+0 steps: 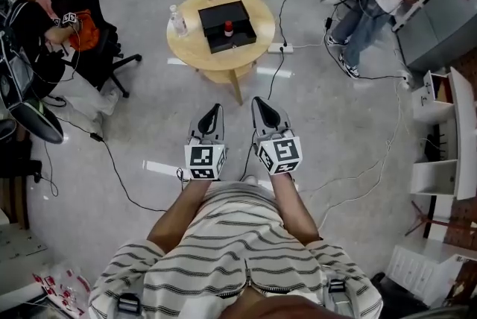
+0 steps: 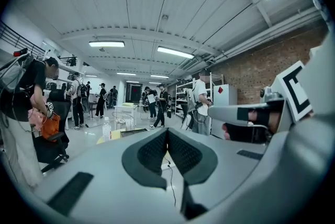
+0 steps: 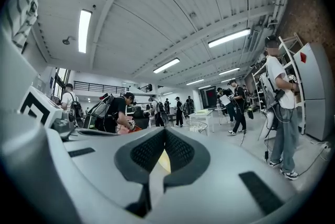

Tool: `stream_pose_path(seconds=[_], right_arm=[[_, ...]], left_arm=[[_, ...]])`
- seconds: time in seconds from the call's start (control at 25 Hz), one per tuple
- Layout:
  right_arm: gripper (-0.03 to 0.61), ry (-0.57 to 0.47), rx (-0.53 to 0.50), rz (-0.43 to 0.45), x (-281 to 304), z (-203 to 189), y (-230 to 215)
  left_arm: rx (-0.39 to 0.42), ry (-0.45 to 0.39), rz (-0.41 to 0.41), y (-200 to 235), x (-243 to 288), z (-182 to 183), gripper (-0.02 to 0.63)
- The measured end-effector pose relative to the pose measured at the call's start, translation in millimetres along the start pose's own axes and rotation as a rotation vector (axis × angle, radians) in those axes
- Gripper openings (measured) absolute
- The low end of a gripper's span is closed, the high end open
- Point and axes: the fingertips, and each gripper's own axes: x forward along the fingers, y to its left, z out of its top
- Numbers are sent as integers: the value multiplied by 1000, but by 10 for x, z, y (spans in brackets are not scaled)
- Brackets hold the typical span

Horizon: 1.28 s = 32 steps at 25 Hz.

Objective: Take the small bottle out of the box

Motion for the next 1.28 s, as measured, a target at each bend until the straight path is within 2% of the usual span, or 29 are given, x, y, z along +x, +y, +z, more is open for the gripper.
stream_pose_path(seconds=[0.2, 0.64, 0.92, 1.28], right_arm=[[18, 0, 8, 7, -170, -49, -129], [18, 30, 36, 16, -8, -228, -296], [18, 50, 17, 16, 431, -271, -454], [18, 48, 9, -40, 1307, -95, -731]], left_arm=[[-7, 10, 25, -198, -59, -62, 21], [-10, 50, 44, -146, 134, -249, 21], [-25, 58, 24, 81, 590, -272, 21], [-26, 68, -34, 634, 1392, -69, 21]])
